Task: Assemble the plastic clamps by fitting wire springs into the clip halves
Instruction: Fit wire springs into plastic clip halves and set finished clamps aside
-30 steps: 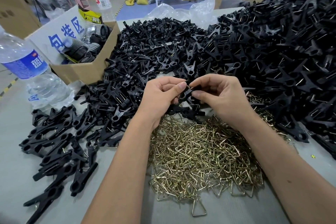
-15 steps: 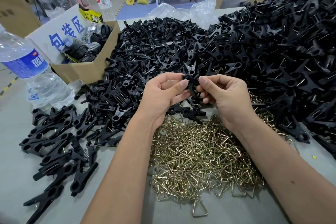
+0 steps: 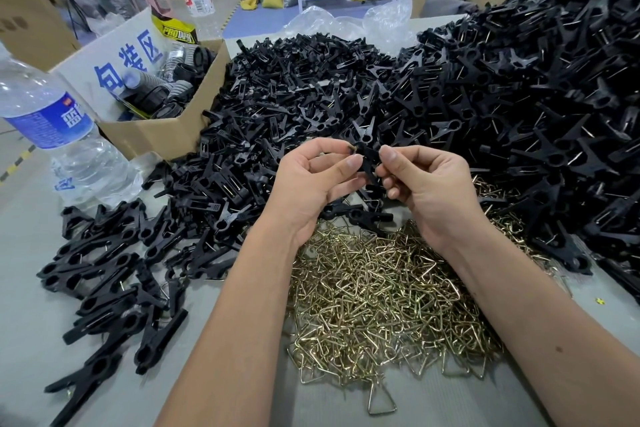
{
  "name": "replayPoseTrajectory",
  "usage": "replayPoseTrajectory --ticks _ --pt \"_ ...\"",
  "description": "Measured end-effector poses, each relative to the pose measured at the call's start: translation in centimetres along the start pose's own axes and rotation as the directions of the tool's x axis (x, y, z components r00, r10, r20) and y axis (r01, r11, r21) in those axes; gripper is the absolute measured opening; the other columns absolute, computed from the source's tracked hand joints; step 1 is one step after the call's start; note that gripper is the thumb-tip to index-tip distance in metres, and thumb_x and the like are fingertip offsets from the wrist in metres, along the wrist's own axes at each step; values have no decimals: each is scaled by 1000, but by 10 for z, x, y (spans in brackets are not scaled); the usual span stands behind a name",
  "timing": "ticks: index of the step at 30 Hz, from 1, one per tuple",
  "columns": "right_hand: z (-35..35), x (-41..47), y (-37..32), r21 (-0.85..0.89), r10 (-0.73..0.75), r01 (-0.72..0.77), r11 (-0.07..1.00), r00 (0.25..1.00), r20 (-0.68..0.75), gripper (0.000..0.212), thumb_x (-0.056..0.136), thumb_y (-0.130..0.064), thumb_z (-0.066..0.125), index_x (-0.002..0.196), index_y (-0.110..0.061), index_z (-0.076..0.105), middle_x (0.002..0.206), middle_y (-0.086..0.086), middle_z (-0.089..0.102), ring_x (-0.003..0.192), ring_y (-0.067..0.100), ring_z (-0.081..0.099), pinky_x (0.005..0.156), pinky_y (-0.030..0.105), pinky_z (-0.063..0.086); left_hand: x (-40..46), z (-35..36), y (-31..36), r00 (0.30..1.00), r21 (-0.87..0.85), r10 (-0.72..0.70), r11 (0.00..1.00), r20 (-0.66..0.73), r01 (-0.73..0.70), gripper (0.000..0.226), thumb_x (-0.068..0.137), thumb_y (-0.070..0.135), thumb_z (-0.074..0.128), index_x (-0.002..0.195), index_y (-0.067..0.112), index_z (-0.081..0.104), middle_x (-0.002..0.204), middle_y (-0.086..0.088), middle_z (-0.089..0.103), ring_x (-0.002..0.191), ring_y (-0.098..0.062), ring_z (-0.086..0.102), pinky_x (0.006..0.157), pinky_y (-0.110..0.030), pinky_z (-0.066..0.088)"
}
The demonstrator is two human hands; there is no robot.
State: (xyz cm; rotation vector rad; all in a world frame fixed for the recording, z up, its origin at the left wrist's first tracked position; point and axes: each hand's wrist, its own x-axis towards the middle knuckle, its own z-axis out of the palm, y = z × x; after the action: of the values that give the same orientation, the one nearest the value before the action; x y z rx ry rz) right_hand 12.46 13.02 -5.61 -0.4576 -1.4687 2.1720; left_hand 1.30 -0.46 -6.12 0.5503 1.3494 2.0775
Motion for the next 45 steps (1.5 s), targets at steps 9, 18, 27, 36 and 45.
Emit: replayPoseTrajectory --ticks 9,18,27,36,45 --pt "0 0 0 -30 34 -34 999 999 -15 22 71 -26 86 80 -8 77 73 9 73 57 12 60 52 20 51 0 1 0 1000 10 -2 1000 -19 2 31 74 7 80 102 4 67 84 -9 77 79 -19 76 72 -29 62" --pt "-8 1 -12 -119 149 -138 983 985 88 25 76 -29 82 74 -7 72 64 4 65 53 11 53 46 17 43 -2 -1 4 990 223 92 968 106 -114 25 83 14 76 107 7 76 98 -14 75 87 -26 76 77 -28 62" --pt "-16 -1 -18 -812 -58 411 414 902 427 9 86 -38 80 82 -31 78 74 -13 71 70 1 63 63 17 51 1 -19 12 961 243 268 939 -67 -245 24 85 -1 78 108 6 73 85 -3 76 86 -22 76 83 -29 61" --pt "0 -9 -6 -800 178 543 256 787 591 20 85 -50 79 104 -43 77 105 -18 48 108 7 37 98 23 36 4 -23 9 948 269 263 940 -182 -209 27 67 9 91 92 12 80 90 -5 68 96 -25 61 99 -47 57" --pt "13 -11 6 -694 -79 492 525 841 536 7 82 -21 88 87 -19 83 79 -7 72 76 9 63 73 27 53 7 -21 2 942 282 279 934 -188 -220 21 77 0 86 90 14 79 87 -3 77 84 -12 72 79 -23 57"
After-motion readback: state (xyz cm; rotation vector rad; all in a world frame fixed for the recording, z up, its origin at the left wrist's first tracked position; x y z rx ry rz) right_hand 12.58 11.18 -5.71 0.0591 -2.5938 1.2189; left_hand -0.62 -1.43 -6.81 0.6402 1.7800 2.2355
